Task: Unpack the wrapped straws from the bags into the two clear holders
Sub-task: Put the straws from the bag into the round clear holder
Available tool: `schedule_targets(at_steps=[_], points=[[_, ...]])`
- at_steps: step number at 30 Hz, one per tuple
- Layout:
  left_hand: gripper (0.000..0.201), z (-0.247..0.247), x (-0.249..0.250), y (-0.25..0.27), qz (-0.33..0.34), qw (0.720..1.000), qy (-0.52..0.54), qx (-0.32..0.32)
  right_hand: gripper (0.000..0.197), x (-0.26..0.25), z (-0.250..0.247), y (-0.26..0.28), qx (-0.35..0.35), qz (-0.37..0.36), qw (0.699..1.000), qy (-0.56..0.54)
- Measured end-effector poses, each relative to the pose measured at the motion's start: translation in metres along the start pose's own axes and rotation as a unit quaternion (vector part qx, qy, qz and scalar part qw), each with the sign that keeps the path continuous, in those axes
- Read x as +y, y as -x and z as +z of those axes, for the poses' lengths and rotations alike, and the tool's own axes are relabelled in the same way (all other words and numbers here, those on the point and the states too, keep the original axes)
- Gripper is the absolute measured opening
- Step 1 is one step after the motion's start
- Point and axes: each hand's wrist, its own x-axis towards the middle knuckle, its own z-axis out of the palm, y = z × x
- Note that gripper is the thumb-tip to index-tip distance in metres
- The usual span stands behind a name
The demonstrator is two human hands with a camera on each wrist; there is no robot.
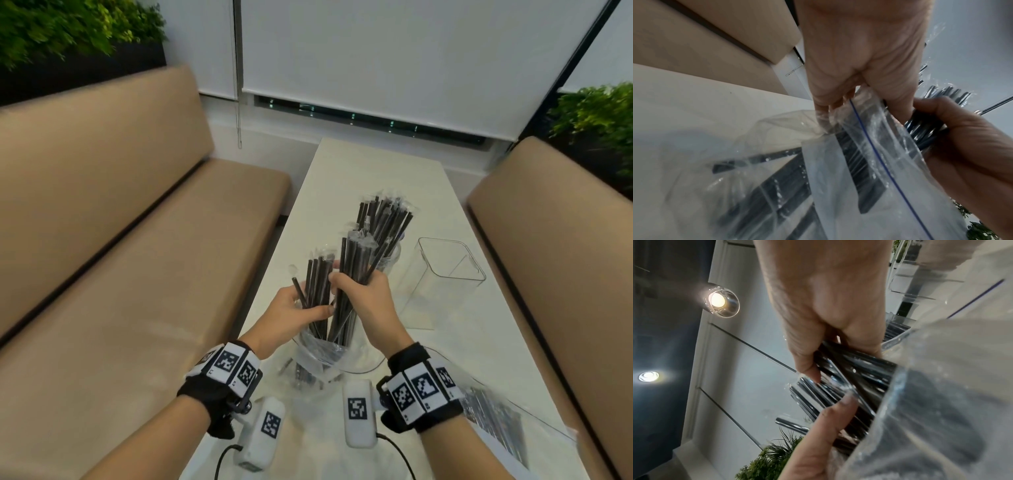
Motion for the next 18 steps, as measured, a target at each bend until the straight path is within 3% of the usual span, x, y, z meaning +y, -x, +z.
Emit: schedule_targets(at_steps=[7,11,15,18], points=[[0.032,-0.005,0.001,0.002,-0.002,1.000,-0.011,-0.008,0.006,-0.003,-0.004,-0.001,0.032,0.003,0.999,-0.015],[0.023,-0.011,0.003,0.002,-0.007,1.000,0.000,0.022,0.008,-0.034,-0.019,0.000,0.042,-0.036,0.998,-0.041],[0.031,-0.015,0.005,0.000,-0.012,0.999,0.006,0.029,0.006,-0.071,-0.038,-0.005,0.063,-0.067,0.990,-0.102],[0.025,-0.011,0.009,0.001,-0.010,0.999,0.010,0.032,0.005,-0.085,-0.042,-0.006,0.068,-0.070,0.991,-0.088]])
